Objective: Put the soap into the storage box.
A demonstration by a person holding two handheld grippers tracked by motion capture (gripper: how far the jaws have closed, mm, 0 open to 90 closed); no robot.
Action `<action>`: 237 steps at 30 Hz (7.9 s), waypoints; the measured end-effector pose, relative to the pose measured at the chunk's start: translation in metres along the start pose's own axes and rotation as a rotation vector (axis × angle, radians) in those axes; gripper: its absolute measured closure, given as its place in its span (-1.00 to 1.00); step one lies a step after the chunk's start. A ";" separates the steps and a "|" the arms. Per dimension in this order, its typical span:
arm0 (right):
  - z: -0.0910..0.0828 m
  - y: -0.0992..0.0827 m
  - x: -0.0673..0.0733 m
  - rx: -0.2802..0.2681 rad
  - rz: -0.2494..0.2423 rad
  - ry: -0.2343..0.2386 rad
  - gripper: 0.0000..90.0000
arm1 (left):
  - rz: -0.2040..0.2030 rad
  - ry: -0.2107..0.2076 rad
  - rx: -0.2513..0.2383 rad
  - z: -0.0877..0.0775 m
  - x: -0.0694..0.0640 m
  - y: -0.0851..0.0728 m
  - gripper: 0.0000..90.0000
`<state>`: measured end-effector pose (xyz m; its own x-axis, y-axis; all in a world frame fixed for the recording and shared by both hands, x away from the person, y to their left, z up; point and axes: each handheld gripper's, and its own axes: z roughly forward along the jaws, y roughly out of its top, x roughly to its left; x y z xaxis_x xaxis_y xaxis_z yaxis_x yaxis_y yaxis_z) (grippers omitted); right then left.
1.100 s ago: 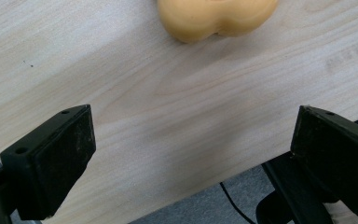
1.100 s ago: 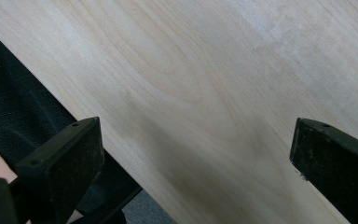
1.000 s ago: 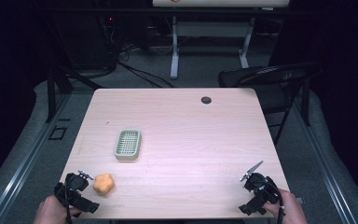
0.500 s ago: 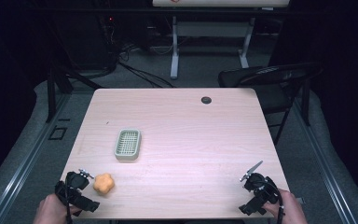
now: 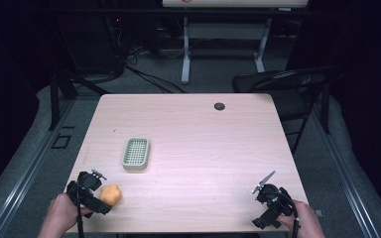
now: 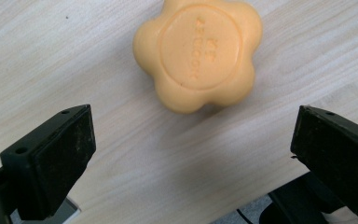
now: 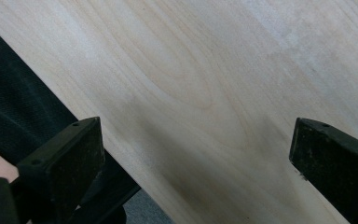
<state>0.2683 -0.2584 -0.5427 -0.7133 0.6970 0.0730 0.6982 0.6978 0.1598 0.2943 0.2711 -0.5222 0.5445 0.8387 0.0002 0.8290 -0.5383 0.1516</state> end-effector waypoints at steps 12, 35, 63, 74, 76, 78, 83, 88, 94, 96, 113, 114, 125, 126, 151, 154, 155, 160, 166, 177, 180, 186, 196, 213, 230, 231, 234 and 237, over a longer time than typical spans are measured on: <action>0.002 0.001 0.000 0.004 0.001 0.009 -0.94 | -0.001 -0.007 -0.004 0.004 0.009 0.023 -1.00; 0.002 0.001 0.001 0.000 -0.001 0.006 -0.94 | 0.018 -0.059 0.032 0.021 0.010 0.036 -0.68; 0.003 0.000 0.001 0.003 0.006 0.009 -0.94 | 0.050 -0.071 0.094 0.027 0.009 0.043 -0.42; 0.002 0.000 0.000 0.014 -0.002 0.001 -0.94 | 0.042 -0.071 0.073 0.018 0.010 0.041 -0.41; 0.002 0.000 0.000 0.013 0.001 0.006 -0.94 | 0.045 -0.074 0.071 0.017 0.010 0.041 -0.41; 0.002 0.000 0.000 0.011 0.004 0.007 -0.94 | 0.043 -0.071 0.065 0.016 0.010 0.041 -0.41; 0.002 0.001 -0.001 0.018 -0.006 0.009 -0.94 | 0.042 -0.068 0.061 0.013 0.011 0.039 -0.41; 0.003 0.000 -0.001 0.014 0.001 0.003 -0.94 | 0.037 -0.070 0.057 0.010 0.013 0.038 -0.41; 0.002 0.000 -0.001 0.018 -0.001 0.002 -0.94 | 0.041 -0.077 0.058 0.007 0.013 0.039 -0.41; 0.002 0.000 -0.001 0.018 -0.001 0.004 -0.94 | 0.043 -0.073 0.051 0.006 0.014 0.040 -0.41; 0.003 0.001 -0.002 0.024 -0.008 0.007 -0.94 | 0.065 -0.065 0.045 -0.001 0.015 0.053 -0.41; 0.003 0.001 -0.002 0.024 -0.008 0.007 -0.94 | 0.065 -0.065 0.045 -0.001 0.015 0.053 -0.41; 0.002 0.000 -0.001 0.011 0.010 0.000 -0.94 | 0.082 -0.059 0.049 -0.004 0.015 0.067 -0.41; 0.001 0.000 -0.001 0.014 0.011 -0.003 -0.94 | 0.083 -0.056 0.042 -0.003 0.014 0.068 -0.41; 0.002 -0.001 -0.002 0.013 0.008 -0.006 -0.94 | 0.123 -0.053 0.038 -0.021 0.014 0.104 -0.41; 0.002 -0.001 -0.002 0.014 0.007 -0.005 -0.94 | 0.129 -0.058 0.041 -0.022 0.016 0.107 -0.41; 0.002 -0.001 -0.002 0.014 0.008 -0.005 -0.94 | 0.127 -0.052 0.038 -0.022 0.016 0.109 -0.41; 0.002 -0.001 -0.002 0.015 0.008 -0.005 -0.94 | 0.131 -0.045 0.045 -0.025 0.017 0.118 -0.41; 0.002 -0.001 -0.003 0.014 0.008 -0.002 -0.94 | 0.142 -0.030 0.052 -0.031 0.018 0.130 -0.41; 0.002 -0.001 -0.003 0.011 0.009 0.002 -0.94 | 0.156 -0.015 0.040 -0.037 0.019 0.149 -0.41; 0.002 -0.001 -0.003 0.010 0.010 0.002 -0.94 | 0.158 -0.014 0.050 -0.038 0.020 0.154 -0.41; 0.003 -0.001 -0.003 0.011 0.010 0.005 -0.93 | 0.159 -0.013 0.046 -0.040 0.022 0.164 -0.41; 0.003 -0.001 -0.003 0.014 0.006 0.001 -0.93 | 0.151 -0.006 0.055 -0.036 0.027 0.177 -0.41; 0.002 -0.001 -0.003 0.020 0.003 -0.001 -0.93 | 0.121 -0.012 0.083 -0.017 0.035 0.193 -0.41; 0.003 -0.002 -0.003 0.025 0.002 0.007 -0.94 | 0.102 -0.022 0.118 0.005 0.031 0.208 -0.41; 0.003 -0.002 -0.003 0.025 0.002 0.008 -0.93 | 0.100 -0.023 0.127 0.006 0.032 0.209 -0.41; 0.004 -0.002 -0.003 0.029 -0.001 0.010 -0.94 | 0.089 -0.012 0.133 0.009 0.032 0.210 -0.41; 0.004 -0.002 -0.003 0.035 0.002 0.016 -0.93 | 0.084 -0.012 0.135 0.011 0.032 0.211 -0.41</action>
<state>0.2695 -0.2613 -0.5473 -0.7125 0.6961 0.0887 0.7013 0.7018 0.1252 0.4884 0.1837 -0.5011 0.6132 0.7899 -0.0049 0.7898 -0.6131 0.0171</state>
